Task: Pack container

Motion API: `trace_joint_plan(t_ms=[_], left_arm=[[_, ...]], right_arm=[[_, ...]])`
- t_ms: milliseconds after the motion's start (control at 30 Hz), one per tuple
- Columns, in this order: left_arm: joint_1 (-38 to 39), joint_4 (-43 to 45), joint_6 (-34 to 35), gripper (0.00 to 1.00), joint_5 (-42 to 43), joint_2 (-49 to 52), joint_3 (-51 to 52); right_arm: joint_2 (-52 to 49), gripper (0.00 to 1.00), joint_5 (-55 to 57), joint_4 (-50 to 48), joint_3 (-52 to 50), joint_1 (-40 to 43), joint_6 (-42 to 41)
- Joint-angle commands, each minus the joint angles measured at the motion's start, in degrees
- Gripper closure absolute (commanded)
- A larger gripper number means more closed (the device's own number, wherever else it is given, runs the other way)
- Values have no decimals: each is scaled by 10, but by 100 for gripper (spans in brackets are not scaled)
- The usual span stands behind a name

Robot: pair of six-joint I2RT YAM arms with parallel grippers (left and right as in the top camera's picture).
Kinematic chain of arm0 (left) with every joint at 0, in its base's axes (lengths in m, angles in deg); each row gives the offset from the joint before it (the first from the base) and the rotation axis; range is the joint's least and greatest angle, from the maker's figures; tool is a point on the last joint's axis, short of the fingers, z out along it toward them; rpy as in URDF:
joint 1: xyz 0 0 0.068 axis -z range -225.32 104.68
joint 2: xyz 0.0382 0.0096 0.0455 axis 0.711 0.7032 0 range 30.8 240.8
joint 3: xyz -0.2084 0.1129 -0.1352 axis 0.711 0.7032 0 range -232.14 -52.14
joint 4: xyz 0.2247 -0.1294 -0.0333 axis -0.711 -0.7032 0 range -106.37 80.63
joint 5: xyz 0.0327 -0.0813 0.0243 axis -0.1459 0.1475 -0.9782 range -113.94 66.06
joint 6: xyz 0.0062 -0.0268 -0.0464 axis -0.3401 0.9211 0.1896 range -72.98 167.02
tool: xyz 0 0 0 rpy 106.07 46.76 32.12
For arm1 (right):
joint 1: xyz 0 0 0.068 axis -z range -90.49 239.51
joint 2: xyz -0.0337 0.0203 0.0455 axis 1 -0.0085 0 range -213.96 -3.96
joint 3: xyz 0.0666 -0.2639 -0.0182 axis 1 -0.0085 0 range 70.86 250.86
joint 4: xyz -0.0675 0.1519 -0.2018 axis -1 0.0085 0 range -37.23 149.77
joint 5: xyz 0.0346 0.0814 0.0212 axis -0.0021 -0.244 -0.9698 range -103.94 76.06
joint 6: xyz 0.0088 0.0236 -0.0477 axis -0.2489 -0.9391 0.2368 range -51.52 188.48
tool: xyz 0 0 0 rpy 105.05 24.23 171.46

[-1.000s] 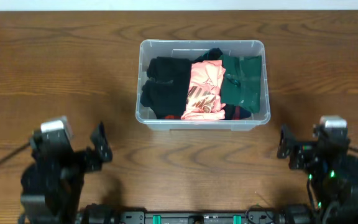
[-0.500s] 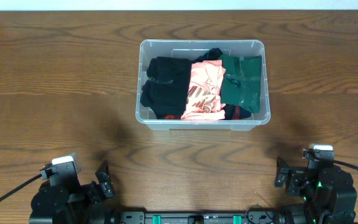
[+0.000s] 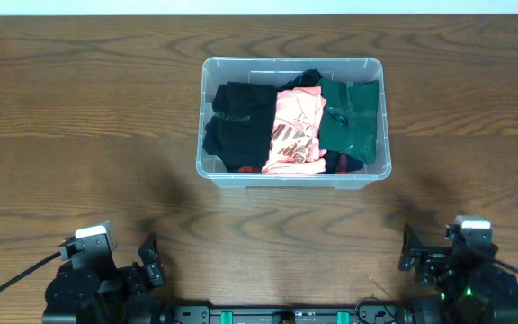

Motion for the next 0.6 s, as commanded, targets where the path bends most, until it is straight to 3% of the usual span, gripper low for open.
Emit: trace_joint_plan(t_ms=[0,333,467,567], left_arm=[[1,0,-5,2,4,-1,0],[1,-1,-6,2,4,-1,0],[1,0,-6,2,4,-1,0],[1,-1,-5,2,4,-1,0]], right_arm=[[42,1,-30,-53,-60,-1,19],[42,1,-41,-406,-258,-7,37],[42,1,-38,-507,-317,-7,52],[42,1,-41,-519,-323,-7,53]])
